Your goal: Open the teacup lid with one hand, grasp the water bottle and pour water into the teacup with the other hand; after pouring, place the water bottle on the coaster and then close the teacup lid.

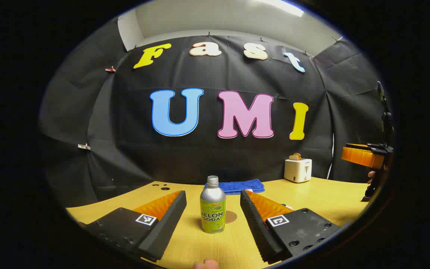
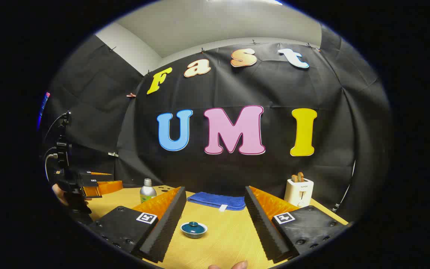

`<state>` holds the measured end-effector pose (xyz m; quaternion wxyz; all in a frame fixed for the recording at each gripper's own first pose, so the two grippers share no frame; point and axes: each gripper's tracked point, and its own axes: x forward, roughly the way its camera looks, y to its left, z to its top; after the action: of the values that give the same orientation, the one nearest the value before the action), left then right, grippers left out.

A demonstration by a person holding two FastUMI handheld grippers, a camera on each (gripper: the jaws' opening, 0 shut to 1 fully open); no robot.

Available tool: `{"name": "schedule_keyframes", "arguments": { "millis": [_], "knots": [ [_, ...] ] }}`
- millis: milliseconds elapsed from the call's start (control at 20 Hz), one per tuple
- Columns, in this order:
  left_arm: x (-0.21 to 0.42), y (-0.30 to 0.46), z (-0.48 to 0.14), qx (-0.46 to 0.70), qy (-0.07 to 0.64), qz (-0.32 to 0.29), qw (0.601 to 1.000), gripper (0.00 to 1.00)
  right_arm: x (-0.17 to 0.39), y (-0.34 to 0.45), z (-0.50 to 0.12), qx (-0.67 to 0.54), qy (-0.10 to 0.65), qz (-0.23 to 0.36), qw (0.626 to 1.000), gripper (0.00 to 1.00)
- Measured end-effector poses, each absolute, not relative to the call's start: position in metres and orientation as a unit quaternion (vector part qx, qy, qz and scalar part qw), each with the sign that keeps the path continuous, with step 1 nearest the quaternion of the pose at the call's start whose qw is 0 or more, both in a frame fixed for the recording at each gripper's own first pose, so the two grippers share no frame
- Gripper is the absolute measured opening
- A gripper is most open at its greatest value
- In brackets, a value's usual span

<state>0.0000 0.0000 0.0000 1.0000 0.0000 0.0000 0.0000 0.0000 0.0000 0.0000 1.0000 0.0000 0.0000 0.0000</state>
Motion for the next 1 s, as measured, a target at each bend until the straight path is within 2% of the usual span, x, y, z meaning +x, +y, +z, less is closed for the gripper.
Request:
{"name": "schedule_keyframes", "arguments": {
  "millis": [700, 1000],
  "knots": [
    [0.0, 0.0, -0.002, 0.002, 0.0, 0.003, 1.0, 0.92, 0.003, 0.009, -0.011, -0.003, 0.013, 0.017, 1.0, 0.98],
    [0.0, -0.004, 0.0, 0.004, -0.003, -0.001, 1.0, 0.92, 0.034, 0.035, -0.059, 0.029, 0.081, 0.055, 0.995, 0.98]
  ]
}}
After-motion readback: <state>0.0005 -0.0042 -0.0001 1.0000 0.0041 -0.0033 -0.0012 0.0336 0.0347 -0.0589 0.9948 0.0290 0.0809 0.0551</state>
